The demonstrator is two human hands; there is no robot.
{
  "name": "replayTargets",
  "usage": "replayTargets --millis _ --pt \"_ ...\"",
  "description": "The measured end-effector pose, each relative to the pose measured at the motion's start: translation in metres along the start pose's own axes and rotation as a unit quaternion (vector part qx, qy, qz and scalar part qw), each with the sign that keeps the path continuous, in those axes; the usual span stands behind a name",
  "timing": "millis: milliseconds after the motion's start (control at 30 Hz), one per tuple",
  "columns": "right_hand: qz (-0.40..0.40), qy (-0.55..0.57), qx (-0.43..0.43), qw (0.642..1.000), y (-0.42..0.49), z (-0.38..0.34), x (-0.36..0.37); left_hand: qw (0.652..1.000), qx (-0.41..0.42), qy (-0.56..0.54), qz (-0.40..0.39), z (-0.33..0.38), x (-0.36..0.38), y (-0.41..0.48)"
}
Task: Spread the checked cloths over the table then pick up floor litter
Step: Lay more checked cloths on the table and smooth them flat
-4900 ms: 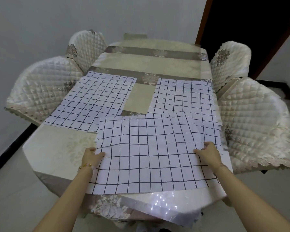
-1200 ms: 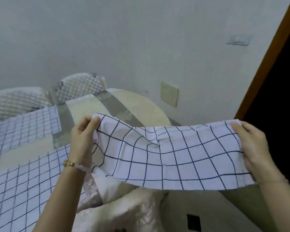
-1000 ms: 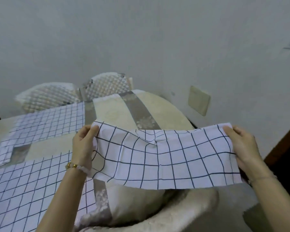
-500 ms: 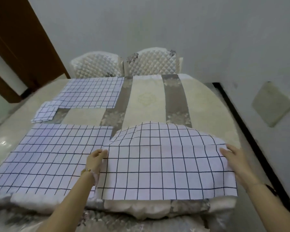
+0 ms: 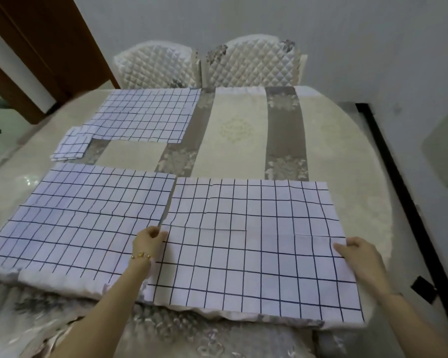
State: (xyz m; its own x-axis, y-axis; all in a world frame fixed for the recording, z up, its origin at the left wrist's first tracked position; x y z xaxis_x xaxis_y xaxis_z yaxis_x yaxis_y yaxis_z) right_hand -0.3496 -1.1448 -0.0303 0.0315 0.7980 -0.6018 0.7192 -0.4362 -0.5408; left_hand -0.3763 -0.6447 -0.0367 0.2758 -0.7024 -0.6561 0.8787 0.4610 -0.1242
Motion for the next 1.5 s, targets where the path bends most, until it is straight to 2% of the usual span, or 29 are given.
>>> replayTargets --millis 200,300,500,667,800,867,933,967,1067,1133,1200,1267,1367,1500 --pt "-0.016 0.032 0.004 0.999 -0.02 0.017 -0.004 0.996 0.035 0.014 -0.086 0.004 -0.002 -0.01" --pt "-0.006 0.041 0.011 0.999 -0.025 0.022 -0.004 0.995 0.065 0.039 -0.068 0.009 -0.006 -0.011" --pt "0.042 0.038 0.024 0.998 -0.023 0.02 0.003 0.997 0.065 0.032 -0.02 0.013 -0.007 -0.004" --pt "0.044 0.034 0.029 0.998 -0.019 0.02 0.01 0.996 0.067 0.052 -0.006 0.009 -0.009 0.001" --pt "0.07 0.012 0.026 0.997 -0.024 0.018 0.01 0.989 0.101 0.101 -0.026 0.013 -0.009 -0.001" --pt "0.143 -0.048 -0.005 0.989 -0.032 0.011 0.007 0.971 0.146 0.19 -0.026 0.02 -0.009 -0.002" --pt "0.224 -0.118 -0.09 0.963 -0.047 -0.007 0.013 0.93 0.229 0.286 -0.013 0.037 -0.004 -0.005" --pt "0.24 -0.136 -0.14 0.951 -0.055 -0.018 0.022 0.913 0.283 0.294 -0.014 0.05 0.004 -0.009" --pt "0.166 -0.157 -0.261 0.938 -0.074 -0.048 0.073 0.861 0.431 0.264 -0.064 0.083 0.045 -0.027" --pt "0.1 -0.183 -0.313 0.926 -0.08 -0.062 0.11 0.854 0.419 0.261 -0.165 0.083 0.081 -0.034" --pt "0.052 -0.23 -0.338 0.911 -0.078 -0.071 0.142 0.852 0.377 0.288 -0.224 0.067 0.108 -0.034" --pt "0.024 -0.285 -0.334 0.898 -0.068 -0.07 0.163 0.84 0.375 0.319 -0.23 0.055 0.121 -0.035" --pt "0.056 -0.351 -0.338 0.871 -0.051 -0.06 0.165 0.83 0.386 0.332 -0.227 0.046 0.119 -0.033" --pt "0.108 -0.34 -0.286 0.889 -0.024 -0.049 0.132 0.873 0.322 0.321 -0.176 0.024 0.089 -0.01"
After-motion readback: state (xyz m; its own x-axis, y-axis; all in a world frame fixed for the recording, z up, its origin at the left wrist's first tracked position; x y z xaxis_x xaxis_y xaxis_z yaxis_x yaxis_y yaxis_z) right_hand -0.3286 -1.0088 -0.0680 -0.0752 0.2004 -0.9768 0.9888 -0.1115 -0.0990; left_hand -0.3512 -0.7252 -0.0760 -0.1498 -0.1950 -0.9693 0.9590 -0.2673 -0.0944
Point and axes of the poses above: each hand's wrist, its own y-axis towards the middle knuckle, its own x-axis out of the palm, z = x × y, the point moved 6 cm from there along y, towards the middle knuckle, and after that the axes turned 14 degrees about x, right-handed, at the moved point
